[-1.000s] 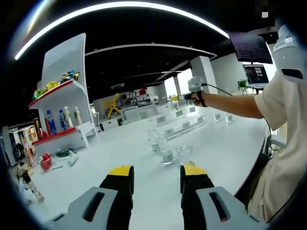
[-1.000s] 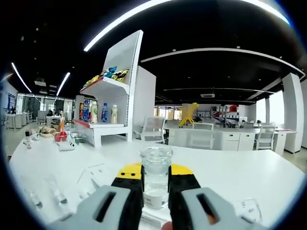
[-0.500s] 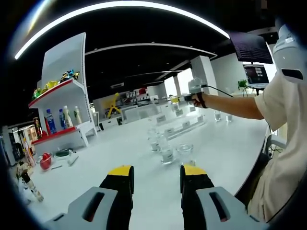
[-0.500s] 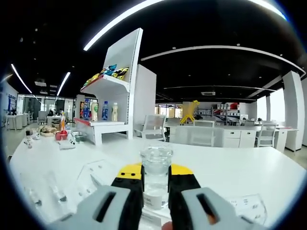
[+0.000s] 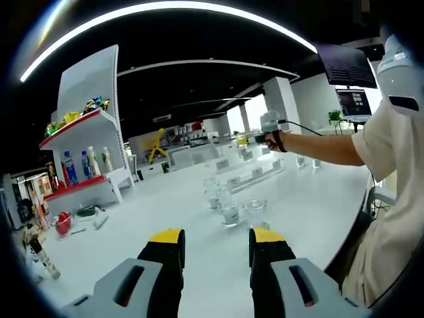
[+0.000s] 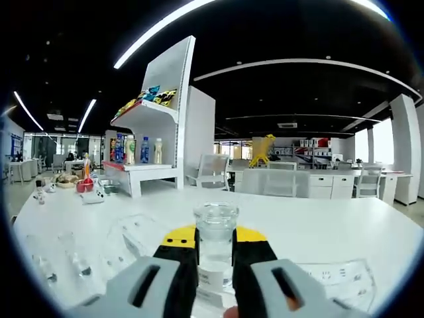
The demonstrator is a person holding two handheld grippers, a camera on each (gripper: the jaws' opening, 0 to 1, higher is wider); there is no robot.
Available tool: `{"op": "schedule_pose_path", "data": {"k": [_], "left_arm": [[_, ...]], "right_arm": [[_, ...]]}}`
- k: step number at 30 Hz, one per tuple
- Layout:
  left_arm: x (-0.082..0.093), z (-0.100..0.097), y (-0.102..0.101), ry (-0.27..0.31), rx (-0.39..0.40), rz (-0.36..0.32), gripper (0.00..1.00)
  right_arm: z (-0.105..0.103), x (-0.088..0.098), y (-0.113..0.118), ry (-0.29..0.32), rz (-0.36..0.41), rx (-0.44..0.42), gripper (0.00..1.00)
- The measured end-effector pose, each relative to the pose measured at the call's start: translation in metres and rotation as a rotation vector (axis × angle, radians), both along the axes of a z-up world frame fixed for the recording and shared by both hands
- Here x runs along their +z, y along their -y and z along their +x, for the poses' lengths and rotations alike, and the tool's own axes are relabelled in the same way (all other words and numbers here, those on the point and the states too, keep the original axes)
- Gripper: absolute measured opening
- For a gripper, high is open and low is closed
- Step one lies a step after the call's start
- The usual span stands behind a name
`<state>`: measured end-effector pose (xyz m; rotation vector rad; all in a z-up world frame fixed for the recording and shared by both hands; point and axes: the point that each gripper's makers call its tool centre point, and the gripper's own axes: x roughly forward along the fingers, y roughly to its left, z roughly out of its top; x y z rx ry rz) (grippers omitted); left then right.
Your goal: Identify the label on the chemical reagent bottle, grasp the chemical reagent bottle, and place it in the designated position on the reagent rack
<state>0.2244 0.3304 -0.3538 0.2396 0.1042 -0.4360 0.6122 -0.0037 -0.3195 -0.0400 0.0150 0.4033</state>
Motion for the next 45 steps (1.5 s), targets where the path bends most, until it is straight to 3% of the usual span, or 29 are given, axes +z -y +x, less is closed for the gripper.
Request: {"op": "schedule_pose_path", "data": {"k": [16,45], "left_arm": [[0.001,-0.001,0.001,0.001,-0.003,0.002,0.39],[0.001,0.0,0.003,0.001,-0.004,0.004,0.39]], "right_arm": [[-0.005,-0.015,-0.004,-0.03,-0.001,0.004,0.18],[-0.017,-0.023,-0.009,-0.05,-0.019,0.008,0.19]]}}
